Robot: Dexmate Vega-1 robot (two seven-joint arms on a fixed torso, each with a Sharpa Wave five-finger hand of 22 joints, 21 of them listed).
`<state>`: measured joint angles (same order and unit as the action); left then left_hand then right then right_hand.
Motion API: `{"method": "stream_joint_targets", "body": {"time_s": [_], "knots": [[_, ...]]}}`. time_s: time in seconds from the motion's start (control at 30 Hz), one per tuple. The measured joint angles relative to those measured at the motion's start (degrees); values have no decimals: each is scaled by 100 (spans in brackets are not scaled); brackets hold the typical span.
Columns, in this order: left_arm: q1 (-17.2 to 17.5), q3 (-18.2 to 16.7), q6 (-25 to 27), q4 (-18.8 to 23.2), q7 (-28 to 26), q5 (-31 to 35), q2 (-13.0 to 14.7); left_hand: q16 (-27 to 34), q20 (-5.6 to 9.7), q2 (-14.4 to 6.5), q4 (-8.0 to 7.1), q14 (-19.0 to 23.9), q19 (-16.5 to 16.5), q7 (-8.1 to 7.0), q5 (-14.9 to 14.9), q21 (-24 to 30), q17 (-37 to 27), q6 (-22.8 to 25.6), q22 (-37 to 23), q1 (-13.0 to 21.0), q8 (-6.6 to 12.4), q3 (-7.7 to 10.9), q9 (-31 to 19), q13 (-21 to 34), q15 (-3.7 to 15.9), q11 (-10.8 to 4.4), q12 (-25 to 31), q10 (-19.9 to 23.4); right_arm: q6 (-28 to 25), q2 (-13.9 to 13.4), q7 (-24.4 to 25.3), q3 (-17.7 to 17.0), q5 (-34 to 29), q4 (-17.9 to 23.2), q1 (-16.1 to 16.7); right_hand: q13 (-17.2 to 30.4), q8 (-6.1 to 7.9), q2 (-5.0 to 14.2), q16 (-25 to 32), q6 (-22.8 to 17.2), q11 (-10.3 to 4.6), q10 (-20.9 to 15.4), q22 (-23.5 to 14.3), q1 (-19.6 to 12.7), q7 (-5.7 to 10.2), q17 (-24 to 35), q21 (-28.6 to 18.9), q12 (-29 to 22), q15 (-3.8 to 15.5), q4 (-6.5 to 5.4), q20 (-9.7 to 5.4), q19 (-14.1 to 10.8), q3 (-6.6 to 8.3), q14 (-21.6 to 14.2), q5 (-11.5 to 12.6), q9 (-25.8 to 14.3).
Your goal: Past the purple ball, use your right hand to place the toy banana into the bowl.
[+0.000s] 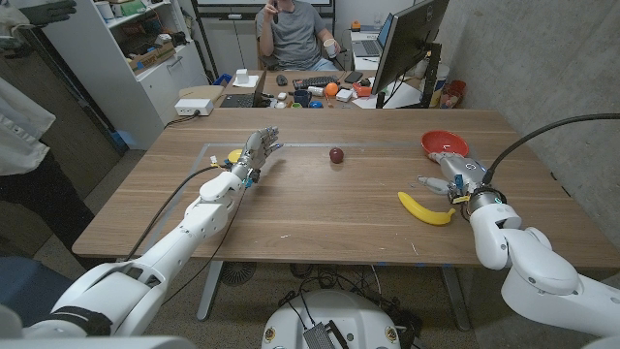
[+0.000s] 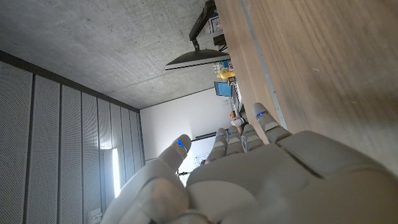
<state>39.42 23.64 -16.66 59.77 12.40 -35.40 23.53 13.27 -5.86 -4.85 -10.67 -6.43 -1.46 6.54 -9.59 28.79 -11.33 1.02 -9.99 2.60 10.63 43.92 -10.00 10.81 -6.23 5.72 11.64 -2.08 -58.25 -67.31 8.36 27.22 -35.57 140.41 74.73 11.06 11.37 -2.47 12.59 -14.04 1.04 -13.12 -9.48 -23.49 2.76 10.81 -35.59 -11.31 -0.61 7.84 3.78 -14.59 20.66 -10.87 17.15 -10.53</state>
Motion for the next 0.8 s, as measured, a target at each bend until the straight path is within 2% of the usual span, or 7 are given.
{"method": "stream_joint_targets", "body": {"time_s": [0.3,0.47,0.8], "knots": [[-30,6,-22,-64,25,-4,-10,0,0,0,0,0,0,0,0,0,0,0,0,0,0,0,0,0,0,0,0,0,-232,-76,-55,410,89,7,-306,2,0,-68,0,0,-31,-31,0,-68,0,0,22,0,31,40,-44,-67,-41,-31,0,0],[-34,8,-23,-71,34,-5,-11,0,0,0,0,0,0,0,0,-8,0,0,0,0,0,0,0,0,0,0,0,0,-288,-99,-102,580,97,-8,-446,1,0,-70,0,0,-31,-31,1,-69,0,-1,44,0,32,63,-50,-72,-16,-33,0,0],[-33,8,-23,-57,26,-6,-9,0,1,0,0,0,-1,0,0,-41,1,0,0,0,0,0,0,-1,0,0,0,0,-362,-154,-277,921,108,-26,-736,1,0,-107,0,-40,9,-111,1,-153,-41,-1,44,-44,110,62,-133,-299,-16,-221,1,0]]}}
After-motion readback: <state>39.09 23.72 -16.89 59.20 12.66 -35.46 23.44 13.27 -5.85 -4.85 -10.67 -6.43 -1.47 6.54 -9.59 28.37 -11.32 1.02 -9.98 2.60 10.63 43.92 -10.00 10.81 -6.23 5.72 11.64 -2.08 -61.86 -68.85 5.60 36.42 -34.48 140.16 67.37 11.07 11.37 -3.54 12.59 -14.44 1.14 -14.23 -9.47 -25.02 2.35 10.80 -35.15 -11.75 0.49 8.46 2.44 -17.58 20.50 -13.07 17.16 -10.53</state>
